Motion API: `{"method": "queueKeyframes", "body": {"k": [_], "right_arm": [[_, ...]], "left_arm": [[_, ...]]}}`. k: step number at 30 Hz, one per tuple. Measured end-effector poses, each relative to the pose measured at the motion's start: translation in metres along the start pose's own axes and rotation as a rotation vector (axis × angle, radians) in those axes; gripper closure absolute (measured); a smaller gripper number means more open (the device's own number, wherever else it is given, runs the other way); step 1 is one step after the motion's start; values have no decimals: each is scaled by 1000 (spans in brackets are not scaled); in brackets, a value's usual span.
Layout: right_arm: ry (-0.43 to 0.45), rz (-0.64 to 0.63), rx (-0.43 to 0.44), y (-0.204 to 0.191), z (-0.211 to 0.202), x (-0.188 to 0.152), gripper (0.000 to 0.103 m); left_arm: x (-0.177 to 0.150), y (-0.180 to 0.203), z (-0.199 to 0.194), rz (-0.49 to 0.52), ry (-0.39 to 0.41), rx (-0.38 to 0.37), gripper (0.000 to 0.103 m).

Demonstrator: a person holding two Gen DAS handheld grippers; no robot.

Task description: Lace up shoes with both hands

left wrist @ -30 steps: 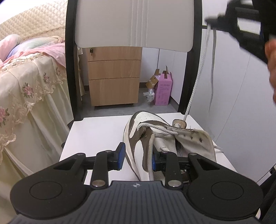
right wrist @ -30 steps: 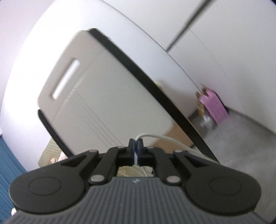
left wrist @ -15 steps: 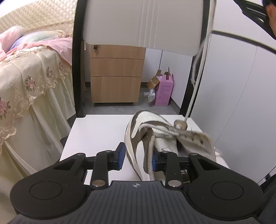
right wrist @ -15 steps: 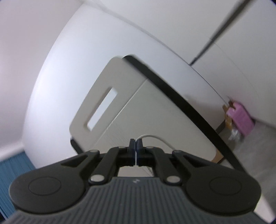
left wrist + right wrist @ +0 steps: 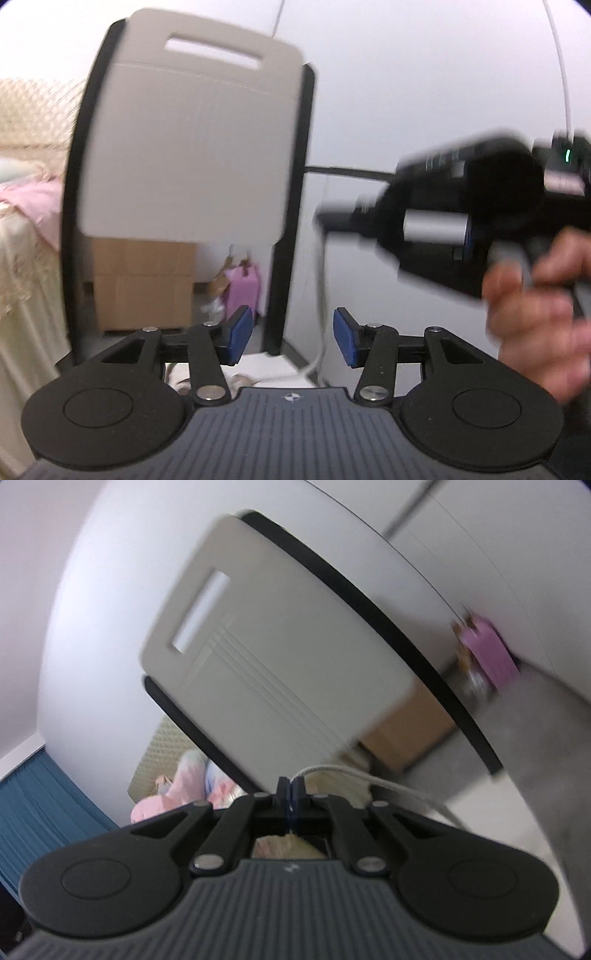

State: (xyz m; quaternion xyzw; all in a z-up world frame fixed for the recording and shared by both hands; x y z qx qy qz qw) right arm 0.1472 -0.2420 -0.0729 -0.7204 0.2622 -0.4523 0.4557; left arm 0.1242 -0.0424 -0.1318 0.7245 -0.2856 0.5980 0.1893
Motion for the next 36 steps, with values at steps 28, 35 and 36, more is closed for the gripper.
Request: {"method": "queueKeyframes", "body": {"k": [28,35,36], "right_arm": [[-195,618,-1,135,-34,-26,54],[-289,616,37,137,-6,-32,53],[-279,605,32,137,-4,-31,53]], "left_arm": [[-25,54,13,324,-82,-107,96],[-32,61,14,404,-116,-112,96],[-34,61,14,412,-125,-110,96]]}}
Point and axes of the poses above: each gripper's, at about its wrist camera, not at the fingertips, and z roughly the way its jaws point, y to its right, x to its top, the point moved 3 cm from there along z, roughly the way its jaws point, and after that the axes turned 13 degrees about z, right-handed, at the moved point
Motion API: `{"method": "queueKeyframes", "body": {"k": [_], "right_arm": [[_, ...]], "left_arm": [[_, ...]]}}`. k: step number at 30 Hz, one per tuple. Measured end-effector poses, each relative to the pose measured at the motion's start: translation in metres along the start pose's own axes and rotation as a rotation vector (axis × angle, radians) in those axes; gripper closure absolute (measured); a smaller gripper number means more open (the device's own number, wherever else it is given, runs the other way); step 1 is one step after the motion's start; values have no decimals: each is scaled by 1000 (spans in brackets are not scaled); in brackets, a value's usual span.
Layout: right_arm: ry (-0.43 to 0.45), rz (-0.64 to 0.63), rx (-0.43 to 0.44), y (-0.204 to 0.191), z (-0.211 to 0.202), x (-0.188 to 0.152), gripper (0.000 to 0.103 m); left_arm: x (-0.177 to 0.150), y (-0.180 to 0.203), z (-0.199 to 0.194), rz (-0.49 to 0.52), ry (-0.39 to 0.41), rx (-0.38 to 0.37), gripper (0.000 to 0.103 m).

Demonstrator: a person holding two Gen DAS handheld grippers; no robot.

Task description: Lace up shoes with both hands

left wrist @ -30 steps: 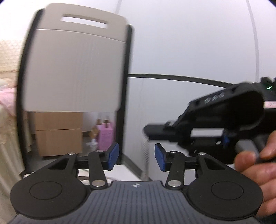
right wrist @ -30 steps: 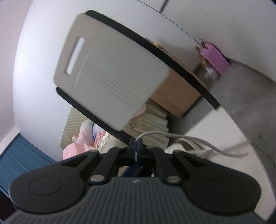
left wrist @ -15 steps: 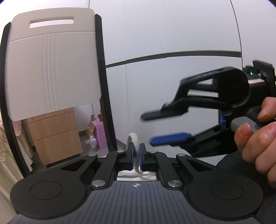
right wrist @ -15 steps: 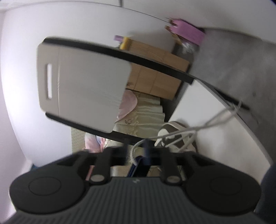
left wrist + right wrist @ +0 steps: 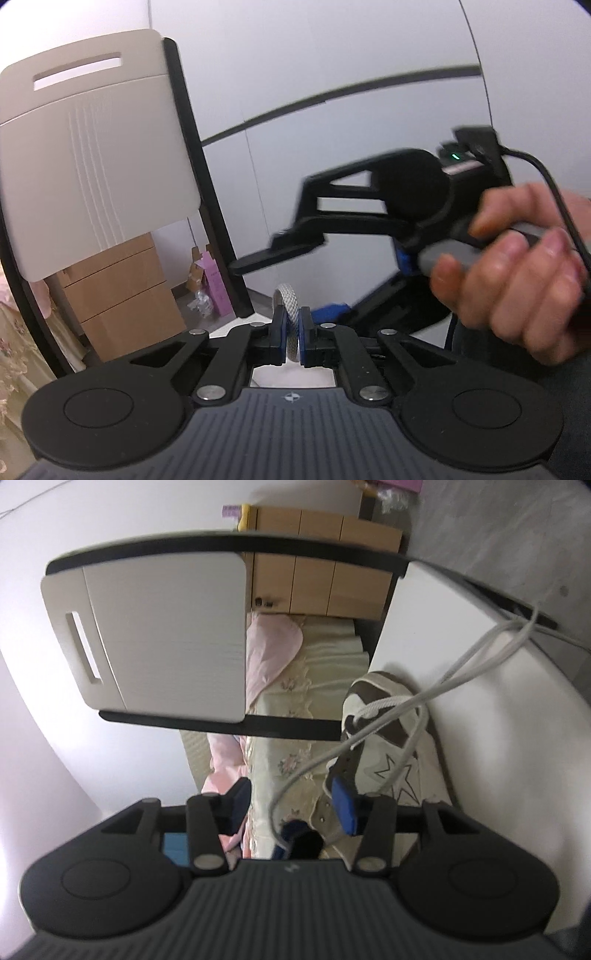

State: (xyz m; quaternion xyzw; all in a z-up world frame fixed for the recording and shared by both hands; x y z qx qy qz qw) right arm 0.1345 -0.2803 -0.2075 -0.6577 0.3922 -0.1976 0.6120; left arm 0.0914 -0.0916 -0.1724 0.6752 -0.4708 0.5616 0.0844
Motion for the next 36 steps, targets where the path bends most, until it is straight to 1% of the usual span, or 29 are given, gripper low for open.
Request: {"method": "queueKeyframes", "body": {"k": [2,4,5,8,9,10,12,14,15,18,20,21,22,23,24,25,30,32,35,36], "right_arm": [[23,-21,-7,-1,4,2,64],[55,-34,0,-3,4,5,95],[75,-37,11,-4,2,7,98],[148,-90,62,-18,-9,8,100],[186,-110,90,-25,-14,6,100],[224,-130,118,-33,-20,4,100],[279,-188,201,-55,-29,-2,100],[325,-264,266,-80,-37,-7,100],[334,-295,295,-92,-39,-8,100],[365,-421,290,-124,-43,-17,100],[344,-489,248,-136,-41,-24,100],[335,-516,230,-139,-41,-27,100],[326,-537,212,-140,-41,-30,100],[321,-557,187,-140,-40,-33,100],[319,-573,161,-139,-39,-36,100],[317,-590,137,-136,-38,-39,100],[283,-594,24,-105,-33,-52,100],[270,-588,-4,-92,-30,-59,100],[252,-531,-26,-77,-24,-63,100],[247,-518,-29,-73,-23,-64,100]], "left_arm": [[-3,0,3,-5,-23,2,96],[-6,-3,7,-32,-44,0,96],[-7,-5,9,-44,-54,-1,96],[-9,-5,11,-68,-75,-10,98],[-9,-5,11,-74,-75,-22,103],[-9,-5,12,-77,-79,-30,103],[-9,-4,12,-77,-83,-43,103],[-9,-1,13,-67,-84,-53,103],[-10,0,12,-63,-84,-51,103],[-11,-3,15,-61,-74,-42,102],[-9,-5,14,-63,-62,-9,99],[-8,-7,15,-70,-66,6,93],[-8,-8,16,-83,-65,7,71],[-7,-10,16,-97,-63,8,55],[-7,-12,16,-111,-47,18,33],[-5,-14,12,-120,-12,29,31],[6,-22,7,-166,89,30,33],[8,-23,5,-169,116,32,39],[10,-23,7,-165,131,17,52],[11,-22,7,-164,136,13,64]]}}
Point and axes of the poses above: each gripper's, at about its wrist camera, not at the fingertips, and z roughly the way its jaws point, y to its right, x to its top, the point moved 3 cm from there along z, roughly the way its jaws point, and after that the axes turned 13 degrees about z, right-handed, at the moved point
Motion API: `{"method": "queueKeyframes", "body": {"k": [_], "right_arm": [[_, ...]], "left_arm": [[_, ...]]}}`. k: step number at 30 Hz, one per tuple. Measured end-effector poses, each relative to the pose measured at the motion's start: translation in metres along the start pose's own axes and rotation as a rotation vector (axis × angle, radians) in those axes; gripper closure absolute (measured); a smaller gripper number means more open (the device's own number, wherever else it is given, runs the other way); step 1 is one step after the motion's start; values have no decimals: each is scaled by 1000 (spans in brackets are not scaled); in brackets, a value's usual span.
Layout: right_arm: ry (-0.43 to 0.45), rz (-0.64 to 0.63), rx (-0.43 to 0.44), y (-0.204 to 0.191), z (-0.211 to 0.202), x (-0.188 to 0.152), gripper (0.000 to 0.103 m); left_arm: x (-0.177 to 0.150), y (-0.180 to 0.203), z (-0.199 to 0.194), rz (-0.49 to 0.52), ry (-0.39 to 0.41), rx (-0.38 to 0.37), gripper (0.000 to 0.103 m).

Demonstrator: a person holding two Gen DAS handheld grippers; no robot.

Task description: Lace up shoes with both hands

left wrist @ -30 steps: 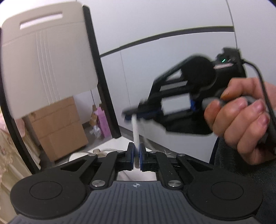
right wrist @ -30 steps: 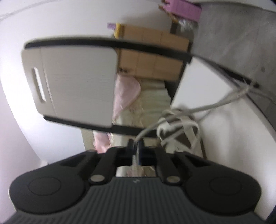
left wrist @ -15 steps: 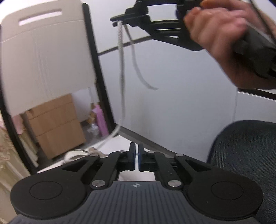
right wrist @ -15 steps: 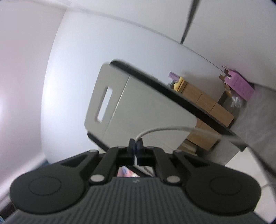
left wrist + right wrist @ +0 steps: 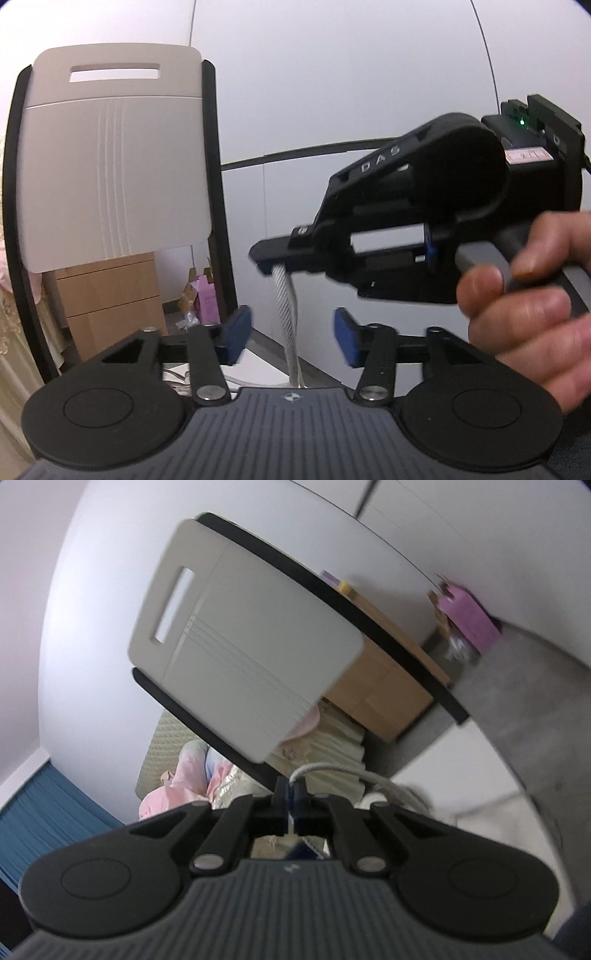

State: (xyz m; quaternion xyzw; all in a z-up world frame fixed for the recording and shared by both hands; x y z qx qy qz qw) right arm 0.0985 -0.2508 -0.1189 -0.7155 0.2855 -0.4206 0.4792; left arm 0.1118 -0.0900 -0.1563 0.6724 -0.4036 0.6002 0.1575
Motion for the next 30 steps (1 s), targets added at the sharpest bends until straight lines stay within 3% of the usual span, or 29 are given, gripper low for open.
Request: {"method": "queueKeyframes", "body": {"k": [1,3,11,17,23,30], "right_arm": [[-8,7,2,2,0,-3,100],[-13,9,-2,3,2,-7,100],[57,57,-10,5,-3,7,100],[148,79,43,-1,-10,31,100],[238,2,48,-26,-18,63,100],[265,-109,-41,-50,-22,88,100]], "left_arm": [[0,1,2,5,-5,-5,78],[-4,1,9,15,-22,-18,98],[-5,6,22,36,-39,-52,99],[-6,13,30,63,-48,-95,100],[-8,11,40,55,-56,-101,101],[-12,-2,62,25,-86,-114,101]]}}
Point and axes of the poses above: each gripper's, at about its wrist camera, not at the fingertips, and z roughly the way its jaws point, y to its right, x to its top, the point moved 3 cm from there along z, roughly the way its jaws point, and after that the axes turned 13 degrees about z, right-handed, at the moved point
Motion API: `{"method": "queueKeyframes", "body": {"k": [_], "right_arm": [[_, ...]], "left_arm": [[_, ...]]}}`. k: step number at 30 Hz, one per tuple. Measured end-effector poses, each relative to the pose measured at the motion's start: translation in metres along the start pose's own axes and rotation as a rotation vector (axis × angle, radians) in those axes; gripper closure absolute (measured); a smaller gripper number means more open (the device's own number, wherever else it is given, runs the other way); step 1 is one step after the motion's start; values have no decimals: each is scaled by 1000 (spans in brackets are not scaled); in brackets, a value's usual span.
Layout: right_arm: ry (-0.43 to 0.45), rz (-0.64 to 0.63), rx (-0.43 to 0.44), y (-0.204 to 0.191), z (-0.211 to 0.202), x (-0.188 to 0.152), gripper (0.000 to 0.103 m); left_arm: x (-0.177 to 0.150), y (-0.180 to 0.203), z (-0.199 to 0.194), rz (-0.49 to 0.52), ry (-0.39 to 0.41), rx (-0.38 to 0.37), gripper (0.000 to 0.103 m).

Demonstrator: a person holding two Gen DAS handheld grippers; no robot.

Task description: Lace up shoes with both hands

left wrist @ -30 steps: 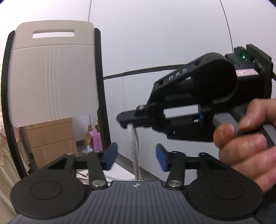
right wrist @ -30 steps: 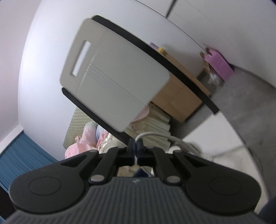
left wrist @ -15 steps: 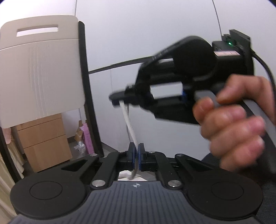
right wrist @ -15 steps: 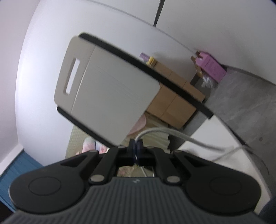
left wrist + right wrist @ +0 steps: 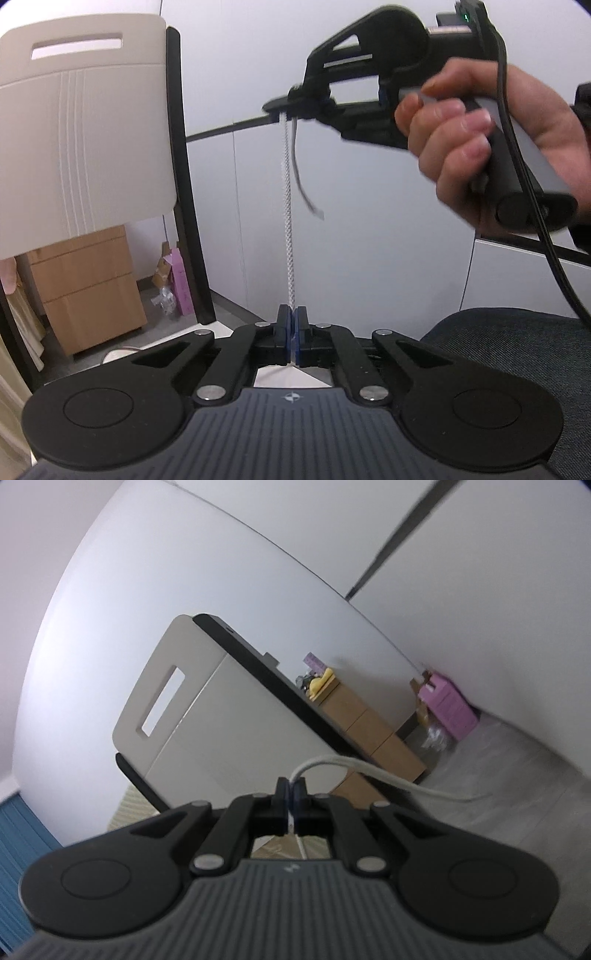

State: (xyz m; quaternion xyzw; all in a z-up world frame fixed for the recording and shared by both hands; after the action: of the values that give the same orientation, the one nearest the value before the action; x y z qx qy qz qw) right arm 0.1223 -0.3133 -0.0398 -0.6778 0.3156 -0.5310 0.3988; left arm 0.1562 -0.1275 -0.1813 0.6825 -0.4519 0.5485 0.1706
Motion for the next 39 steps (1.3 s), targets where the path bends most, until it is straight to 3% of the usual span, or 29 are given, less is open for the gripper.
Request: {"method": "queueKeyframes", "body": {"k": [9,15,18,28,33,35,37,39], "right_arm": [[103,-15,-20,-12,-7,38,100],[158,-52,-24,-28,-15,60,100],[186,-70,-50,-33,-18,69,100],[275,-262,-159,-59,-34,93,100],[268,-392,-178,-73,-33,91,100],[268,-432,-196,-77,-33,94,100],[289,-460,-217,-82,-33,101,100],[309,-485,-234,-87,-33,109,99]], "left_arm": [[-9,2,25,11,-58,-32,101],[-12,27,-20,19,-69,-33,101],[-13,26,-20,18,-78,-30,101],[-12,25,-22,5,-83,-21,101],[-9,20,-25,-6,-60,53,99],[-7,17,-27,-18,-58,76,90],[-7,16,-30,-17,-54,105,53],[-6,16,-35,-3,-33,132,42]]}}
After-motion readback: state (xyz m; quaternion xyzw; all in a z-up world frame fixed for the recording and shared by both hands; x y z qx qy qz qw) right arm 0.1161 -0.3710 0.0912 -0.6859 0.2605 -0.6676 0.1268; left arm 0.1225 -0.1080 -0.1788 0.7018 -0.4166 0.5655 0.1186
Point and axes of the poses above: each gripper's, at about its wrist camera, not at the fingertips, and z roughly the way its jaws point, y to its right, x to its top, the point moved 3 cm from there along z, roughly the way its jaws point, and after that the axes turned 13 degrees about z, right-handed, at the moved point
